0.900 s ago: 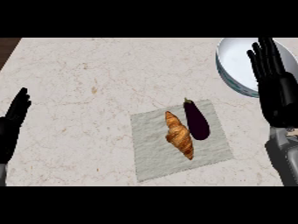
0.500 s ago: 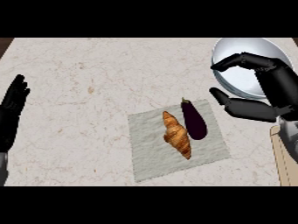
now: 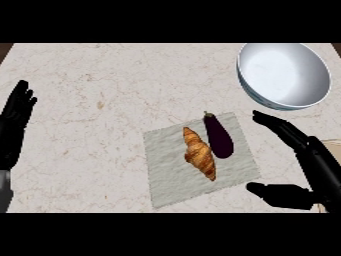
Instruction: Pick the croissant from the placemat and place it in the bowl
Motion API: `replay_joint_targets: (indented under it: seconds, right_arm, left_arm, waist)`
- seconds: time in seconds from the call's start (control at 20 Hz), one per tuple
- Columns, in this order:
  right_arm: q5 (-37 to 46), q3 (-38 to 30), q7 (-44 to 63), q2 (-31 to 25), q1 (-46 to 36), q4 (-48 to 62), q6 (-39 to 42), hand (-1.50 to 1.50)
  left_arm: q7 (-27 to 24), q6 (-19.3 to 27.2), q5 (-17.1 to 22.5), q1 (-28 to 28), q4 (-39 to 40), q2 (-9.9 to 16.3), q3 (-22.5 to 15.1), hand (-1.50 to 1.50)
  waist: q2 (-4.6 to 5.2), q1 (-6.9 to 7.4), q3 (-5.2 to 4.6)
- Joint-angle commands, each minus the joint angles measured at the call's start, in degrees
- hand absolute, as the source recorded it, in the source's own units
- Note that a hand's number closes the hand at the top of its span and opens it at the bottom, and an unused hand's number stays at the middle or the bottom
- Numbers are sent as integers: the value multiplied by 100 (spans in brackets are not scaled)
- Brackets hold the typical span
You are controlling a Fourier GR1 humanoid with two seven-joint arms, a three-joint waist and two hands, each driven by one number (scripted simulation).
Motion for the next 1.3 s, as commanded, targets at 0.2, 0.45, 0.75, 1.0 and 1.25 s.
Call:
replay_joint_targets:
  seconds: [0.2, 0.45, 0.75, 1.0, 1.25]
  right_arm:
    - [455, -274, 1209, 160, 324, -1122, 579, -150]
    - [241, -532, 1849, 308, -1130, -521, 1412, -150]
    - [-113, 12, 3249, 227, -2659, 75, 2684, -150]
    - [-423, 268, 3665, 500, -3520, 973, 3607, -150]
    - [-533, 644, 4159, 1190, -3842, 1564, 4084, -150]
  left_arm:
    - [-358, -259, -342, -132, 465, -395, 124, 0]
    - [-188, -500, -268, 34, 55, -233, 311, 0]
    - [-56, -515, -259, -170, 125, -274, 247, 0]
    - [-128, -441, -413, -440, 518, -431, 230, 0]
    - [95, -145, -720, -420, 253, -770, -80, 0]
  waist:
    - [33, 91, 2]
    - [40, 170, 3]
    - [55, 294, -10]
    - [63, 229, -6]
    - [49, 195, -1]
